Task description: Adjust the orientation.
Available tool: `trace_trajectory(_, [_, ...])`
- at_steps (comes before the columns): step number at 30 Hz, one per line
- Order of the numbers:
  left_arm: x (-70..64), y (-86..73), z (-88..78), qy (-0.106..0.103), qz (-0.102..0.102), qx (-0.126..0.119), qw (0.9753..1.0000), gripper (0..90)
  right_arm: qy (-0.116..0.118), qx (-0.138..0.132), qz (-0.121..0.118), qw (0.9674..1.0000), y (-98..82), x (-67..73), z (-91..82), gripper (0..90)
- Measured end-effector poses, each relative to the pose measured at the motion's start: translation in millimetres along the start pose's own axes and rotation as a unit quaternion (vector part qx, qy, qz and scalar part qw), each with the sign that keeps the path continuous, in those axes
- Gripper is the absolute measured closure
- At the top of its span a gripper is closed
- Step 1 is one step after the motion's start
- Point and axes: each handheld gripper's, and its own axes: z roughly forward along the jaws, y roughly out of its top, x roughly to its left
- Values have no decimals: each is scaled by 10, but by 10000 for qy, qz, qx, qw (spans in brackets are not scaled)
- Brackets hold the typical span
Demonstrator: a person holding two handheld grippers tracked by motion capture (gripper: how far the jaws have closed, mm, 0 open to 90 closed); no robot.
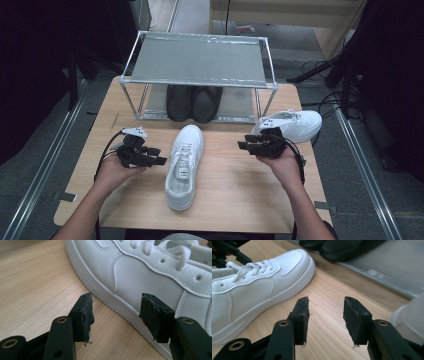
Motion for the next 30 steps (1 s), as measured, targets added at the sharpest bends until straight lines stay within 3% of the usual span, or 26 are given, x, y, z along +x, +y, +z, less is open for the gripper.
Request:
trace_trajectory(9, [-9, -63, -24, 80, -69, 34, 9999, 438, -249, -61, 125, 9996, 57, -161, -156, 580])
trace_trajectory(19, [-43, -113, -65, 150, -16, -46, 9999, 439, -597, -103, 212, 9979, 215, -381, -306, 603])
trace_trajectory(21, [-67, -113, -89, 123, 85, -170, 9997, 439, -647, -119, 289, 9974, 231, -446, -320, 602])
trace_trajectory(25, [-125, -103, -121, 61, 279, -337, 9990, 438, -752, 7, 405, 9963, 214, -568, -266, 594])
trace_trajectory(30, [-137, -107, -101, 76, 331, -243, 9991, 438, -810, 286, 528, 9949, 139, -682, -109, 595])
